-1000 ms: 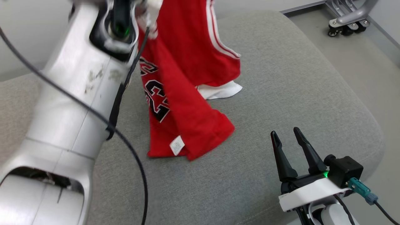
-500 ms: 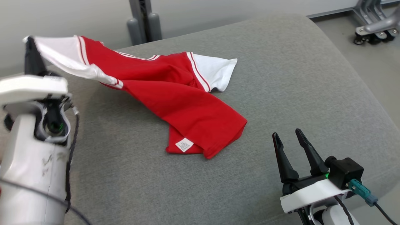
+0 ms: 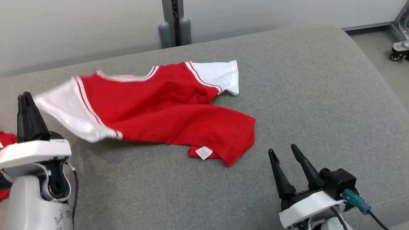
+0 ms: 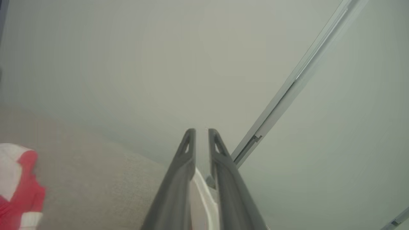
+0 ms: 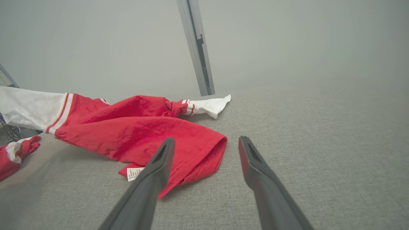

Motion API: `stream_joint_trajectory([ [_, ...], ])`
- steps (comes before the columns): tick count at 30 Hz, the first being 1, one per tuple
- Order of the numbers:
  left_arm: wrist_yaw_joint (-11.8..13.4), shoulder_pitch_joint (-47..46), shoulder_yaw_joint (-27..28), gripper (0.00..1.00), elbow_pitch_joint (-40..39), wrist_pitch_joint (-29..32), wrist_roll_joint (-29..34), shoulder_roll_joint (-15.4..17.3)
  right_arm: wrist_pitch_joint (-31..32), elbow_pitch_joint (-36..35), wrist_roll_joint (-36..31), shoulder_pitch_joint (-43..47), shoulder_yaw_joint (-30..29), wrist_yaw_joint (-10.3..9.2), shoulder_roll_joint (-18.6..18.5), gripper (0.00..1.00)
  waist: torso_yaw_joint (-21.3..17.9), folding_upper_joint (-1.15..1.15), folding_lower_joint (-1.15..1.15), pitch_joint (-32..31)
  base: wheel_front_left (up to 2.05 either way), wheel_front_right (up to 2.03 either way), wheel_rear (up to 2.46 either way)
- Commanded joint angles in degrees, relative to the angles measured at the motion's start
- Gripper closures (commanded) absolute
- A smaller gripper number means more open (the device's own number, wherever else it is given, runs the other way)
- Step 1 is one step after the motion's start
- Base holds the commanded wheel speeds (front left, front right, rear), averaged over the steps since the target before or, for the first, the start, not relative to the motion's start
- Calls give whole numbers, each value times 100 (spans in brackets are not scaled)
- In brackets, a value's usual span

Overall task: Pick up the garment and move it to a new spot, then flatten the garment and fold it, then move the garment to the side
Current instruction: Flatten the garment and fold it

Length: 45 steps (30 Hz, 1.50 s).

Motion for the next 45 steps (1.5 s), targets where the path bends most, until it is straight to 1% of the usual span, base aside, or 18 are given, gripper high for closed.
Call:
stream_joint_trajectory([
  [1,-57,132,102,0,28,3,273,1,-32,50,-23,-7,30,14,-35,0,42,0,0,-50,0,0,0],
  [7,-35,363,428,0,179,3,659,-35,-32,158,-35,5,95,14,-35,0,90,0,0,-133,0,0,0],
  [9,-20,474,550,0,191,2,659,-35,-31,227,-4,24,127,14,-34,0,123,0,0,-169,0,0,0],
  [11,-37,631,523,0,89,3,643,-44,-32,354,93,44,186,14,-34,0,169,0,0,-207,0,0,0],
  [17,-65,1362,-22,0,-873,3,865,-46,-32,803,608,0,311,14,-35,0,424,0,0,-318,0,0,0],
  [19,38,1638,-298,0,-1203,3,926,-45,-31,978,770,-56,367,14,-34,0,537,0,0,-356,0,0,0],
  [21,177,1881,-593,0,-1501,2,933,-39,-31,1151,818,-117,428,14,-34,0,659,0,0,-399,0,0,0],
  [24,390,2185,-1042,0,-1893,2,1014,-41,-31,1380,1065,-187,444,14,-37,0,849,0,0,-441,0,0,0],
  [27,592,2390,-1427,0,-2197,2,1068,-42,-31,1637,1401,-310,507,14,-36,0,1059,0,0,-438,0,0,0],
  [30,737,2480,-1734,0,-2389,2,1105,-39,-32,1919,1720,-460,572,14,-35,0,1266,0,0,-415,0,0,0],
  [35,865,2497,-1996,0,-2481,3,1196,-41,-32,2388,2131,-743,711,14,-41,0,1530,0,0,-342,0,0,0],
  [41,917,2445,-2039,0,-2551,3,1216,-42,-32,2977,2265,-1039,644,14,-41,0,1743,0,0,-243,0,0,0],
  [44,886,2397,-2021,0,-2584,3,1213,-42,-30,3121,2225,-1155,587,14,-37,0,1813,0,0,-181,0,0,0],
  [45,882,2385,-2014,0,-2593,3,1214,-42,-26,3151,2184,-1179,568,14,-38,34,1828,0,0,-162,0,0,0],
])
